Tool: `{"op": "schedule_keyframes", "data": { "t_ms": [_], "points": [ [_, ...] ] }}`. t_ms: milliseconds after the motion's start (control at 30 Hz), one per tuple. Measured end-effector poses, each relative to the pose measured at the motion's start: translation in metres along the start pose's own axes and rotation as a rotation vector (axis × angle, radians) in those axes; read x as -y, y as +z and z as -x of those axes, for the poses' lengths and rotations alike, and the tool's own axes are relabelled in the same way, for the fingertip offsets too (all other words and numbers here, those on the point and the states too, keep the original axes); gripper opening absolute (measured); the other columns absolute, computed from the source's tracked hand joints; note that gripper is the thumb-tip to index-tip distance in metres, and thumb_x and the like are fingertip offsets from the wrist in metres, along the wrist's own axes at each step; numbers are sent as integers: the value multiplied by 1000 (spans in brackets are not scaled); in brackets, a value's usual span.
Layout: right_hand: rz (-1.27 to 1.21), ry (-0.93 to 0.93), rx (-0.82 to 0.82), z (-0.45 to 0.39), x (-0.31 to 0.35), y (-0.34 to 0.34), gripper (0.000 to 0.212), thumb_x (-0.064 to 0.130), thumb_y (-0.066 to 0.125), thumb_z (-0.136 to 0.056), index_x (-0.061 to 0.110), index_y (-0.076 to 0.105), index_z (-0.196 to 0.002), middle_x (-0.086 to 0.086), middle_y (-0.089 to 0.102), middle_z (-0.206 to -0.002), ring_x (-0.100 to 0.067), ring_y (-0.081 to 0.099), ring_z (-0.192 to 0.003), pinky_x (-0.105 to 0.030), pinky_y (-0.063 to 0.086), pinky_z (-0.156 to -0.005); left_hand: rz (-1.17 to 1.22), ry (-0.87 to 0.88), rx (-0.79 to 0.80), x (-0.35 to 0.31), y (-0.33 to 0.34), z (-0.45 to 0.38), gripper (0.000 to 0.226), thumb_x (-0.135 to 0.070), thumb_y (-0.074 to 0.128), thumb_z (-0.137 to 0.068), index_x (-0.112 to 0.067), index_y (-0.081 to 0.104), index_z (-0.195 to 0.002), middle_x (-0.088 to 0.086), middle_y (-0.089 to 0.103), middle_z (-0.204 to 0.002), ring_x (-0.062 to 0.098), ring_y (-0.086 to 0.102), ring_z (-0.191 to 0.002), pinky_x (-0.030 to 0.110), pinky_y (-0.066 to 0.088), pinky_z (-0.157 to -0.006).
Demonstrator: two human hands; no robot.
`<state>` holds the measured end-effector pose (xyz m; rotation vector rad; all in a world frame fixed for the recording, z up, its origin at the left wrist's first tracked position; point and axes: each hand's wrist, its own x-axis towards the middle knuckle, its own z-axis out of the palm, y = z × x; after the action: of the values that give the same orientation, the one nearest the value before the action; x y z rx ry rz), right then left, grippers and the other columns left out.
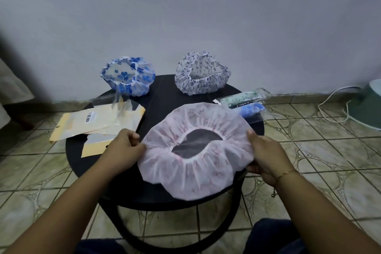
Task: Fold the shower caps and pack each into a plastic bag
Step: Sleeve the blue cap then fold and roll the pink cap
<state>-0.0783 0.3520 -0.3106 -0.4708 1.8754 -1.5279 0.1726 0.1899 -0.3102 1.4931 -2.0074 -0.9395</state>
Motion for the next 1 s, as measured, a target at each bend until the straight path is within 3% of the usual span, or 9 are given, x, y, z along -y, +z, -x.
{"op": "schedule_keyframes", "data": {
  "t_ms": [133, 200, 300, 400, 467, 567, 700, 800, 1000],
  "points": [
    [-244, -43, 258, 17, 14, 8, 31, 45, 53, -85, 17, 57, -98, -12, 72, -94, -27, 67, -81, -39, 51, -71, 89, 171, 257, 1, -10, 6, 53, -12, 68, -72, -39, 32, -100, -12, 52, -112, 3, 56, -98, 33, 51, -84],
    [-254, -97, 282, 20, 14, 8, 27, 43, 53, -83, 21, 57, -98, -9, 71, -102, -24, 66, -95, -40, 48, -85, 35, 233, 289, -1, -11, 9, 54, -15, 64, -71, -45, 31, -100, -14, 51, -106, 8, 58, -85, 31, 49, -72],
    [-101, -113, 174, 17, 11, 8, 27, 46, 53, -87, 21, 59, -94, -8, 68, -99, -21, 61, -85, -32, 46, -70, 3, 242, 214, -2, -6, 8, 34, -11, 59, -82, -38, 44, -95, -3, 53, -92, 11, 48, -64, 28, 38, -58],
    [6, -72, 115, 13, 7, 9, 39, 51, 50, -89, 14, 62, -90, -13, 64, -89, -19, 57, -66, -26, 41, -52, 0, 217, 70, -2, 1, 9, 13, -47, 60, -84, -37, 62, -91, 2, 51, -125, 12, 52, -107, 36, 44, -93],
    [22, -41, 147, 12, 5, 12, 47, 54, 47, -89, 10, 63, -94, -18, 67, -85, -20, 58, -56, -24, 40, -46, -244, 212, -3, -5, 3, 15, 61, -78, 41, -71, -37, 63, -110, 1, 31, -149, 17, 27, -136, 44, 25, -111],
    [70, 4, 133, 14, 8, 20, 52, 56, 46, -89, 6, 61, -92, -17, 66, -72, -20, 55, -44, -21, 39, -40, -608, 390, -103, -15, 4, 26, 108, -96, 6, -56, -34, 46, -136, -8, 11, -157, 14, 0, -143, 40, 9, -108],
    [177, 28, 120, 11, 9, 31, 47, 50, 54, -88, 4, 60, -79, -12, 62, -64, -19, 50, -39, -19, 34, -36, -729, 573, 59, -12, 6, 24, 127, -97, -11, -48, -26, 20, -149, -11, 12, -157, -1, -12, -138, 28, -2, -111],
    [221, 36, 107, 6, 7, 33, 33, 34, 57, -90, 7, 57, -72, -9, 59, -63, -17, 47, -42, -20, 32, -36, -780, 593, 172, -7, 8, 21, 126, -97, -13, -45, -27, -1, -150, -13, -4, -155, -2, -19, -136, 24, -12, -111],
    [-128, 179, 6, -1, 11, 24, 23, 26, 45, -96, 11, 59, -85, -10, 61, -72, -23, 57, -59, -28, 47, -52, -828, 461, 467, 11, 16, 15, 129, -102, -7, -32, -29, -29, -137, -10, -31, -145, 6, -30, -135, 34, -16, -112]
  ]
}}
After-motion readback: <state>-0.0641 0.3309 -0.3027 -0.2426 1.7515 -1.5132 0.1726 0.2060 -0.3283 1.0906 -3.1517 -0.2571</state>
